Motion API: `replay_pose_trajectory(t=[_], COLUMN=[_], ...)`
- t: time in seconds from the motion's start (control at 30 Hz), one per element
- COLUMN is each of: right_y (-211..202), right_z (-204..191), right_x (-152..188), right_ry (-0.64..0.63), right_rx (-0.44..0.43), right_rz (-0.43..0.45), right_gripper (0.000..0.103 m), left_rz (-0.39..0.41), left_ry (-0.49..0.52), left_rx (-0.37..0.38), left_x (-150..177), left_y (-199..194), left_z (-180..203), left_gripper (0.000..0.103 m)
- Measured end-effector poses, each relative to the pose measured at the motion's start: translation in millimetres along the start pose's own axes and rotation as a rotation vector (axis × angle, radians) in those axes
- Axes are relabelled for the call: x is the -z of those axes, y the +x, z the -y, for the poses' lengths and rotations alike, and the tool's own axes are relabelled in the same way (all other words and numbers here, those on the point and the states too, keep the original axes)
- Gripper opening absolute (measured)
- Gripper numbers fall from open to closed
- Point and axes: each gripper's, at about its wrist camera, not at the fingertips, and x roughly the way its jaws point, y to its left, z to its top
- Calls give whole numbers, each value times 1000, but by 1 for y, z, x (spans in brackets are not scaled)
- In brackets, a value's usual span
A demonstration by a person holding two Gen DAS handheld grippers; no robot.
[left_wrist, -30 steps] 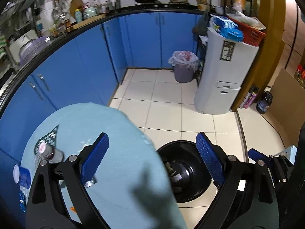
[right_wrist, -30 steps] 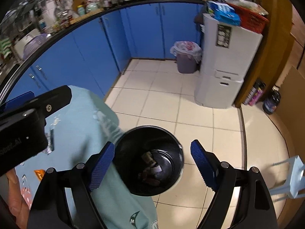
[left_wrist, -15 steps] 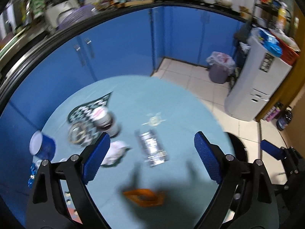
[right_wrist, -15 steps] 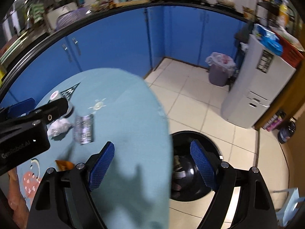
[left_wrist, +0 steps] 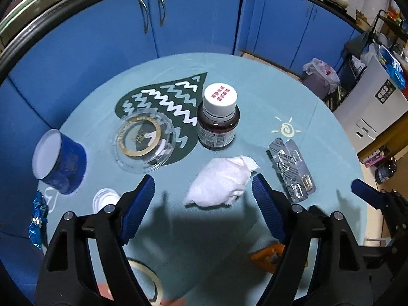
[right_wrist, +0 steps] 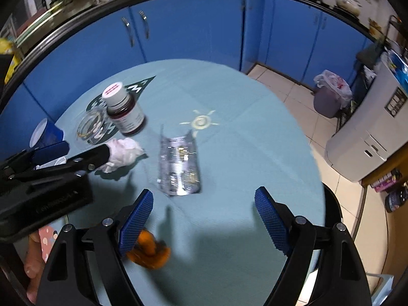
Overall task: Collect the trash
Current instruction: 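Grasp the silver blister pack with the right tool while the left tool grasps the white tissue, then carry blister pack and tissue over the black bin and open the right tool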
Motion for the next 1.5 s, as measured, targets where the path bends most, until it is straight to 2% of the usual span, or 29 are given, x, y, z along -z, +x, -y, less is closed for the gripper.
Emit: replay_pose_trajectory(t=[0.13, 0.2, 0.27, 0.3, 0.37, 0.43, 0.53, 0.63, 0.73, 1.0, 1.5], right_y=[10, 14, 19, 23, 29, 29, 25, 17, 7, -15, -47], right_z=[-13, -17, -18, -19, -20, -20, -21, -18, -12, 15, 89], right_x=[-3, -5, -6, -6, -7, -6, -5, -3, -1, 4, 23], right_ry=[-34, -53, -63, -68, -75, -72, -84, -81, -75, -21, 109], right_rx=[14, 25, 29, 28, 27, 20, 13, 18, 22, 35, 82], right_rz=[-13, -20, -33, -46, -71, -74, -62, -42, -24, 5, 43], right_gripper=[79, 73, 57, 52, 33, 29, 25, 25, 24, 24, 24], left_rz=[-32, -42, -43, -43, -41, -45, -45, -37, -23, 20, 43], left_ry=[10, 12, 6, 6, 5, 7, 16, 17, 19, 63, 201], left_rx=[32, 40, 50, 55, 63, 76, 78, 73, 63, 65, 98], left_x=[-3, -4, -5, -5, -5, -5, -4, -5, -5, -7, -4], left_y=[13, 18, 21, 22, 22, 21, 17, 12, 6, -13, -28], left_z=[2, 3, 3, 3, 2, 4, 8, 13, 18, 44, 128], left_gripper=[60, 59, 58, 56, 52, 41, 31, 23, 19, 17, 16])
